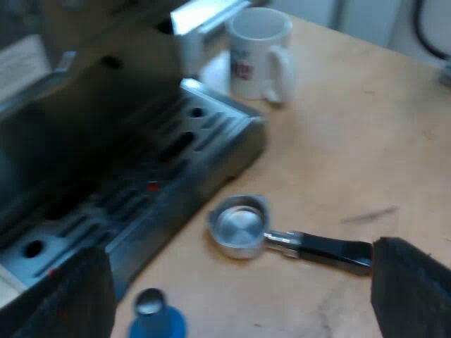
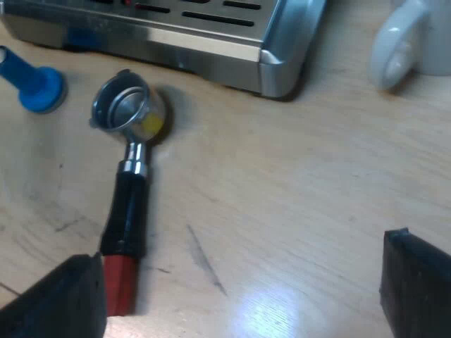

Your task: Put the handle in the coffee machine

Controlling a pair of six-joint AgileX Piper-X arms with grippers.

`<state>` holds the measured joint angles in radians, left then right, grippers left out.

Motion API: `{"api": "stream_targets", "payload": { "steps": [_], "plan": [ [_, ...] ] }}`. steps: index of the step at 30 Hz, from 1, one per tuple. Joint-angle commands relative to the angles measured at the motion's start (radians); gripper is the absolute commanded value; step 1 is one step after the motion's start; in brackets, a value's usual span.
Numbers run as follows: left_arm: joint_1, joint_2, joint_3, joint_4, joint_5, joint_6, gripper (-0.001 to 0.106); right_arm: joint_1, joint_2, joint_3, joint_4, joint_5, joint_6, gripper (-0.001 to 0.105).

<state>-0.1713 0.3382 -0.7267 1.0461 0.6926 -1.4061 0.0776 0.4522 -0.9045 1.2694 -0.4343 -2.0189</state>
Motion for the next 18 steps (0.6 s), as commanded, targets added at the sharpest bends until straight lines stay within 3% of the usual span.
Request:
{"api": "stream_targets", "payload": {
  "steps": [1,8,10,12,18],
  "plan": [
    [-0.061,0.056,-0.007,0.0,0.034,0.005,0.076,0.039,0.038,-0.023,-0.025,-0.038,-0.012,0.079],
    [-0.161,0.135,-0.007,0.0,0.034,0.011,0.076,0.181,0.119,-0.027,-0.025,-0.04,-0.006,0.079],
    [-0.18,0.151,-0.007,-0.004,0.034,0.074,0.076,0.248,0.143,-0.027,-0.027,-0.022,0.03,0.079],
    [-0.199,0.169,-0.007,-0.004,0.031,0.11,0.076,0.312,0.158,-0.027,-0.039,0.037,0.131,0.079],
    [-0.221,0.239,-0.007,-0.004,0.03,0.153,0.076,0.454,0.192,-0.027,-0.074,0.175,0.215,0.079]
  ]
}}
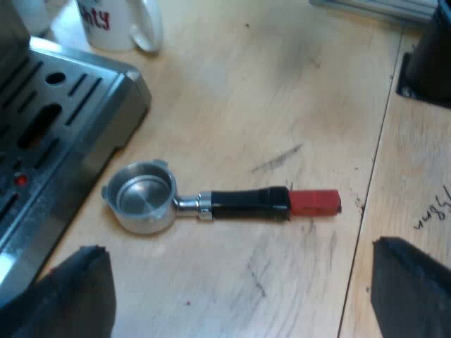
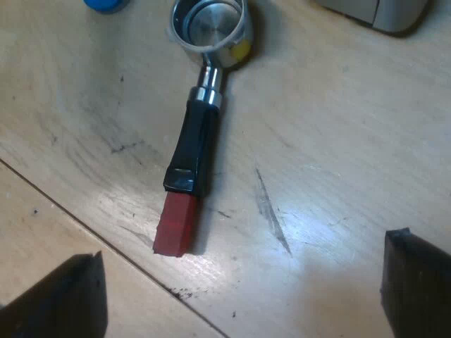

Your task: Put the handle in the coffee machine

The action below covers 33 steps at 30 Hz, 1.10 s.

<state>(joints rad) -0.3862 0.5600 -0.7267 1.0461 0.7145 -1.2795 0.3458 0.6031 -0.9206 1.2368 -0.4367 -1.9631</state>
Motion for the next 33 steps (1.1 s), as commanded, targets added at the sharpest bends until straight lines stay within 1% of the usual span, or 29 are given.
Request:
{"api": "stream_targets", "payload": {
  "steps": [1,4,8,10,11,13,14,15,17,19,20,21,22,24,25,26,28,30,33],
  "plan": [
    [-0.006,0.031,-0.007,-0.004,0.008,0.047,0.076,0.213,0.049,-0.011,-0.056,0.201,0.186,0.079],
    [-0.006,0.075,-0.007,-0.004,0.014,0.117,0.076,0.272,0.086,-0.011,-0.092,0.247,0.245,0.079],
    [-0.006,0.097,-0.007,-0.004,0.027,0.124,0.076,0.331,0.145,-0.011,-0.108,0.317,0.279,0.079],
    [-0.013,0.127,-0.007,-0.004,0.047,0.139,0.076,0.353,0.175,-0.011,-0.119,0.331,0.311,0.079],
    [-0.018,0.127,-0.007,-0.004,0.047,0.14,0.076,0.367,0.197,-0.011,-0.127,0.332,0.327,0.079],
    [-0.056,0.126,-0.007,-0.004,0.047,0.141,0.076,0.384,0.237,-0.011,-0.14,0.334,0.358,0.079],
    [-0.06,0.126,-0.007,-0.004,0.047,0.141,0.076,0.386,0.241,-0.011,-0.14,0.335,0.362,0.079],
    [-0.093,0.126,-0.007,-0.004,0.047,0.141,0.076,0.393,0.275,-0.011,-0.14,0.336,0.384,0.079],
    [-0.128,0.126,-0.007,-0.004,0.047,0.141,0.076,0.394,0.305,-0.011,-0.14,0.336,0.399,0.078],
    [-0.164,0.126,-0.007,-0.007,0.047,0.141,0.076,0.394,0.342,-0.011,-0.14,0.336,0.399,0.07],
    [-0.167,0.126,-0.007,-0.007,0.047,0.141,0.076,0.394,0.345,-0.011,-0.14,0.336,0.399,0.07],
    [-0.169,0.126,-0.007,-0.006,0.047,0.141,0.076,0.394,0.365,-0.011,-0.14,0.336,0.399,0.06],
    [-0.193,0.126,-0.007,-0.012,0.047,0.141,0.076,0.394,0.383,-0.011,-0.14,0.336,0.404,0.05],
    [-0.198,0.132,-0.007,-0.016,0.047,0.141,0.076,0.394,0.413,-0.011,-0.14,0.336,0.428,0.032],
    [-0.197,0.135,-0.007,-0.02,0.047,0.141,0.076,0.394,0.427,-0.011,-0.14,0.336,0.436,0.025],
    [-0.197,0.137,-0.005,-0.021,0.047,0.141,0.076,0.394,0.432,-0.011,-0.14,0.336,0.442,0.021],
    [-0.197,0.147,-0.002,-0.02,0.047,0.138,0.076,0.394,0.46,-0.011,-0.145,0.334,0.462,0.007],
    [-0.197,0.154,0.001,-0.02,0.047,0.135,0.076,0.394,0.483,-0.011,-0.151,0.317,0.485,0.0],
    [-0.197,0.165,0.001,-0.02,0.047,0.133,0.076,0.394,0.521,-0.011,-0.153,0.297,0.486,0.0]
  ]
}}
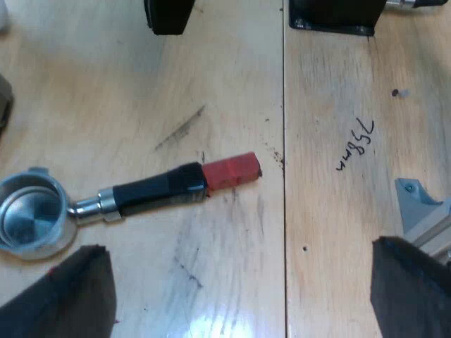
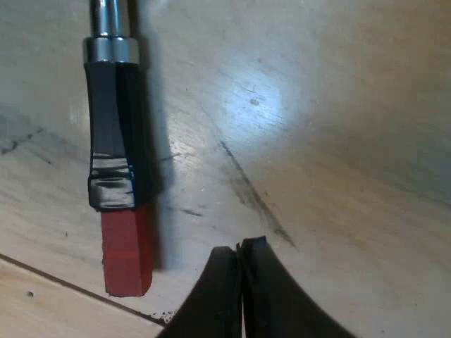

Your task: Put the handle in the coffee machine

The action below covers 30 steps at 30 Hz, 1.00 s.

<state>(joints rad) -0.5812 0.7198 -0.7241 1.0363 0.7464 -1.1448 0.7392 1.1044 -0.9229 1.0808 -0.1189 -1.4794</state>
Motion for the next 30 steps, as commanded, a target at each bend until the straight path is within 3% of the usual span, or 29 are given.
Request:
{"api": "stream_targets", "payload": {
  "steps": [1,17,21,30],
  "plan": [
    [-0.002,0.006,-0.002,-0.01,0.015,-0.002,0.076,0.004,0.036,-0.009,0.001,-0.021,0.003,0.0],
    [-0.002,0.006,-0.002,-0.01,0.015,-0.002,0.076,0.174,0.277,-0.009,-0.11,0.019,0.003,0.0],
    [-0.002,0.006,-0.002,0.001,0.006,-0.002,0.076,0.186,0.369,-0.009,-0.174,0.033,0.081,0.0],
    [-0.002,0.006,0.0,0.046,0.006,-0.002,0.076,0.186,0.459,-0.009,-0.246,0.024,0.116,0.0]
  ]
}}
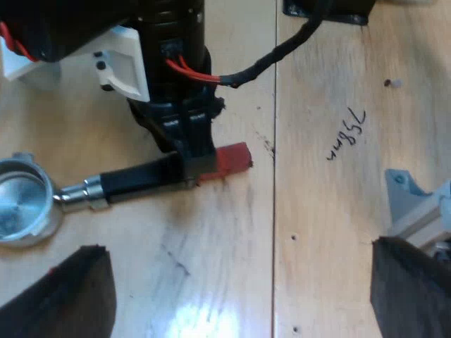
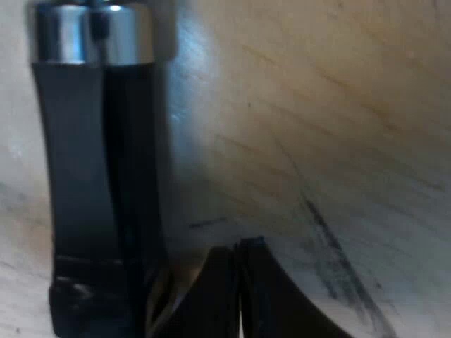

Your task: Put the handle in the coffee machine

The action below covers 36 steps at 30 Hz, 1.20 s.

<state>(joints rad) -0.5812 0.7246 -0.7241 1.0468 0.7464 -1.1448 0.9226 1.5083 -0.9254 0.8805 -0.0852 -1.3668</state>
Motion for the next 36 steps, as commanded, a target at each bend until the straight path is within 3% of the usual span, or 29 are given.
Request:
{"api": "stream_targets", "payload": {
  "steps": [1,9,13,19,28,36],
  "plan": [
    [-0.002,0.001,0.0,0.039,0.004,-0.002,0.076,0.003,0.056,-0.006,-0.047,-0.012,0.003,0.0],
    [0.0,0.001,0.0,0.05,-0.098,-0.002,0.076,0.003,0.055,-0.006,-0.114,-0.071,0.074,0.0],
    [0.004,0.001,0.0,0.052,-0.21,-0.008,0.076,0.03,0.055,-0.006,-0.154,-0.092,0.093,0.0],
    [0.038,-0.004,0.0,0.056,-0.216,-0.06,0.075,0.101,0.071,-0.006,-0.235,-0.092,0.137,0.0],
    [0.038,-0.011,0.0,0.07,-0.219,-0.063,0.075,0.204,0.146,-0.006,-0.494,-0.095,0.288,0.0],
    [0.038,-0.011,0.0,0.101,-0.219,-0.063,0.075,0.223,0.169,-0.006,-0.704,-0.053,0.36,0.0]
  ]
}}
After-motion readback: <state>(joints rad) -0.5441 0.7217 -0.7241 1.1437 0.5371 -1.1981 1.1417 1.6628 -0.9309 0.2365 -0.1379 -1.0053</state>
